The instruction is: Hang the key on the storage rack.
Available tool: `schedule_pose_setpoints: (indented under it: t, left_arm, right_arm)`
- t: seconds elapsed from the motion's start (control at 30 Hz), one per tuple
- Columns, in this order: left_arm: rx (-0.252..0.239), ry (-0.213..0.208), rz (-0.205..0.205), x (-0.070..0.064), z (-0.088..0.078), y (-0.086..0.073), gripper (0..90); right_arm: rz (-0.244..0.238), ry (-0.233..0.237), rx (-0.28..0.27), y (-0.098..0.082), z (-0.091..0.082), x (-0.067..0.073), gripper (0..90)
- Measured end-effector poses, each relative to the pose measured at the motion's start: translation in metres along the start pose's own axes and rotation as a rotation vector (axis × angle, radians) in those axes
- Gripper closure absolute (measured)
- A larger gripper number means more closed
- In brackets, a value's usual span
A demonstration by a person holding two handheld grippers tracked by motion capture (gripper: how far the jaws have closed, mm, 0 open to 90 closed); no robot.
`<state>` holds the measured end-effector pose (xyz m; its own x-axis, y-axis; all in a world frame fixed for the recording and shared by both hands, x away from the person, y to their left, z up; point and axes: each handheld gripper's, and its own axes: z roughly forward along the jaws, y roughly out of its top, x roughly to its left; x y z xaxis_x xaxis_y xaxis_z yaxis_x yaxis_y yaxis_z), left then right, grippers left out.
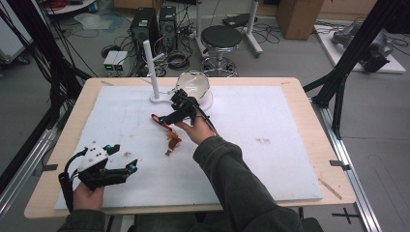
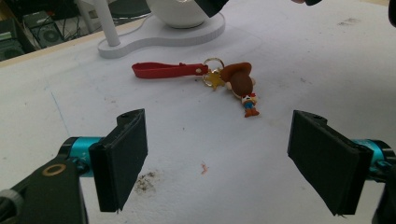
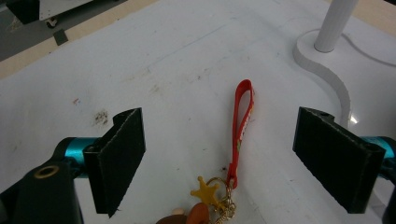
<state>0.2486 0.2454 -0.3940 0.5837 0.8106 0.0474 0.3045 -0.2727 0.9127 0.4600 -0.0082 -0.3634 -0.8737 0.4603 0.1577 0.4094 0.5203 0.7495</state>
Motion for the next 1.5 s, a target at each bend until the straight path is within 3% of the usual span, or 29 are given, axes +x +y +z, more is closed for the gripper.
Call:
schedule_pose_setpoints:
  t: [1.07, 1.33, 1.5]
  left_arm:
    - [-0.002, -0.002, -0.003, 0.000, 0.000, 0.000, 20.5]
    - [-0.004, -0.001, -0.004, 0.000, 0.000, 0.000, 20.5]
    - [-0.008, -0.003, -0.007, 0.000, 0.000, 0.000, 20.5]
  right_arm:
    - [-0.024, -0.028, 0.102, -0.008, 0.032, 0.001, 42.2]
    - [0.013, -0.048, 0.121, -0.011, 0.037, -0.003, 47.4]
    - [0.010, -0.056, 0.147, -0.014, 0.042, -0.005, 51.9]
